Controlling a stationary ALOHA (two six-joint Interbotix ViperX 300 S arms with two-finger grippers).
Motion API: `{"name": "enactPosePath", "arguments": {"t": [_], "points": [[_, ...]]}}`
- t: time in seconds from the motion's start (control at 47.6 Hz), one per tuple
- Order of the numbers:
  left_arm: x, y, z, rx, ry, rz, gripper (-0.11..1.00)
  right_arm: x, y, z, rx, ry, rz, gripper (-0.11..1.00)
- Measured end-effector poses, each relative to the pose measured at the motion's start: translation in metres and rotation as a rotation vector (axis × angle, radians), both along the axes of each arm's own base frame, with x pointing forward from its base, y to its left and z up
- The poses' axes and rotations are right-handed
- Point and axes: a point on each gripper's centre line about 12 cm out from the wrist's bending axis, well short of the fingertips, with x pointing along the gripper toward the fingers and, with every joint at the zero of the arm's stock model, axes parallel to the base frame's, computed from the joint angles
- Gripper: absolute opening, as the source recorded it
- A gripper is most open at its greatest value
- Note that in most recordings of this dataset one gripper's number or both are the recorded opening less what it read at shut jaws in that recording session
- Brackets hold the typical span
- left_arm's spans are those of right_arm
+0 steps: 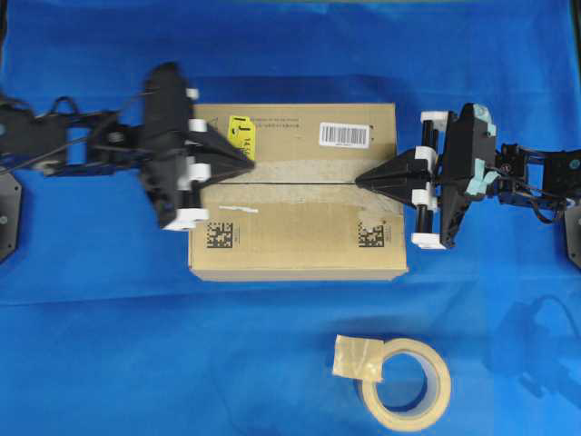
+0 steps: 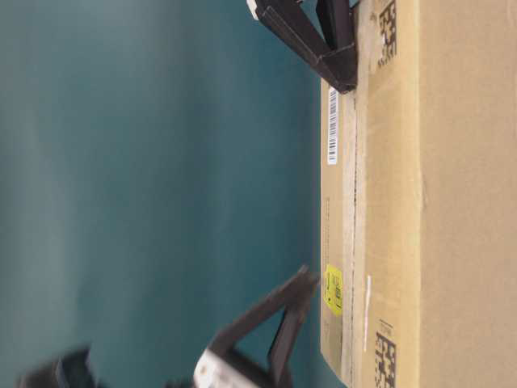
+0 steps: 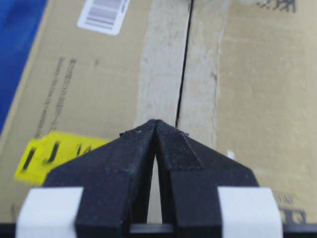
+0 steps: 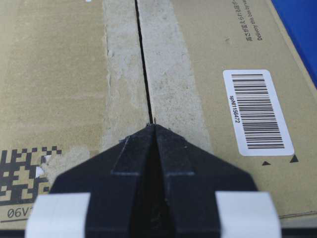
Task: Close the cardboard box.
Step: 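Press both grippers down along the closed top seam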
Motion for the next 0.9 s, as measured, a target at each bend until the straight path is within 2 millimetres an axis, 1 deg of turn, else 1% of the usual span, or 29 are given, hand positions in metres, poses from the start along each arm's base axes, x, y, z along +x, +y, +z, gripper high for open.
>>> {"name": "enactPosePath", "arguments": {"t": [0.084,0.189,0.336,0.441,0.609,0.735,0.903], "points": [[-0.013,-0.001,0.003,0.008,-0.072,0.003,0.00,0.000,0.000,0.000,0.000,-0.001,0.000,0.00],[-0.028,-0.002,-0.002,0.016,-0.125,0.006,0.00,0.000,0.000,0.000,0.001,-0.002,-0.001,0.00],[-0.039,-0.003,-0.011,0.021,-0.160,0.007,0.00,0.000,0.000,0.000,0.000,0.002,0.000,0.00],[-0.041,-0.005,-0.013,0.027,-0.201,0.003,0.00,0.000,0.000,0.000,0.000,0.002,0.000,0.00],[-0.042,-0.009,-0.021,0.021,-0.237,-0.007,0.00,0.000,0.000,0.000,0.000,0.000,0.000,0.00],[-0.039,-0.015,-0.028,0.021,-0.235,-0.026,0.00,0.000,0.000,0.000,-0.001,-0.001,0.001,0.00],[-0.038,-0.015,-0.039,0.019,-0.205,-0.029,0.00,0.000,0.000,0.000,0.001,0.001,-0.001,0.00]]}}
